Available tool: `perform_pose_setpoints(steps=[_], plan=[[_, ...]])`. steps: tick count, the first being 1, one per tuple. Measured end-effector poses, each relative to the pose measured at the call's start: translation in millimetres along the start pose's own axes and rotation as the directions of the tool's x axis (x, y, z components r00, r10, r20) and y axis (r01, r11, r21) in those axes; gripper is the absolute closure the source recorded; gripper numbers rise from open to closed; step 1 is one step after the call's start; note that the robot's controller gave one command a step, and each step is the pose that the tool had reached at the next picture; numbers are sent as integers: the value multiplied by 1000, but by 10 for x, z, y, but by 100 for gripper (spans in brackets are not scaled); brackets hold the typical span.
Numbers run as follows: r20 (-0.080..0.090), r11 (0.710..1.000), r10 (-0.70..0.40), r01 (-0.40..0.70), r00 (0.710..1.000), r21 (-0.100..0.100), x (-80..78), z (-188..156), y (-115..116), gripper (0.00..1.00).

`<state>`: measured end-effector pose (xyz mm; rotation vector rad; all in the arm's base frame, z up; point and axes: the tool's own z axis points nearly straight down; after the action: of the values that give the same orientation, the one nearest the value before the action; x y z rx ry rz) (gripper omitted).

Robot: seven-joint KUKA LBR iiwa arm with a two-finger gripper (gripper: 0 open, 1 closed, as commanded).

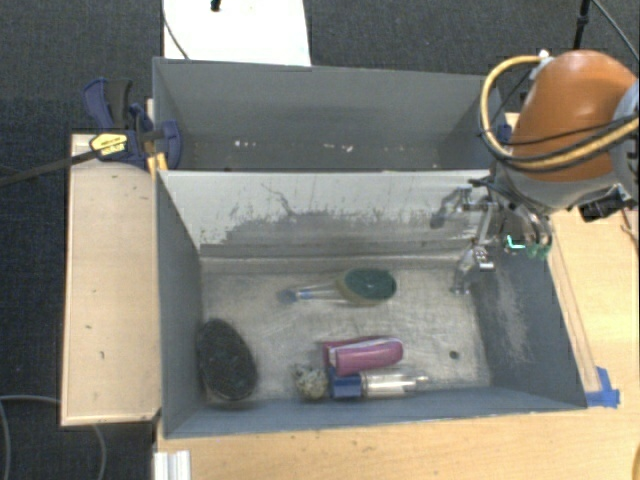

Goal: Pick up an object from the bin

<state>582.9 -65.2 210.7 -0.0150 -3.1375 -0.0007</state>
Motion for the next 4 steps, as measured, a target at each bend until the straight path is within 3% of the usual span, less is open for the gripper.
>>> perform_pose_setpoints(steps=[1, 2, 3, 4], plan=[[0, 982, -189, 189, 982, -2, 3, 1027, 556, 0], [8, 997, -76, 76, 997, 0, -106, 1383, 877, 0], [17, 997, -77, 77, 997, 0, -132, 1353, 870, 100], [11, 915, -404, 404, 915, 6, -75, 394, 325, 100]])
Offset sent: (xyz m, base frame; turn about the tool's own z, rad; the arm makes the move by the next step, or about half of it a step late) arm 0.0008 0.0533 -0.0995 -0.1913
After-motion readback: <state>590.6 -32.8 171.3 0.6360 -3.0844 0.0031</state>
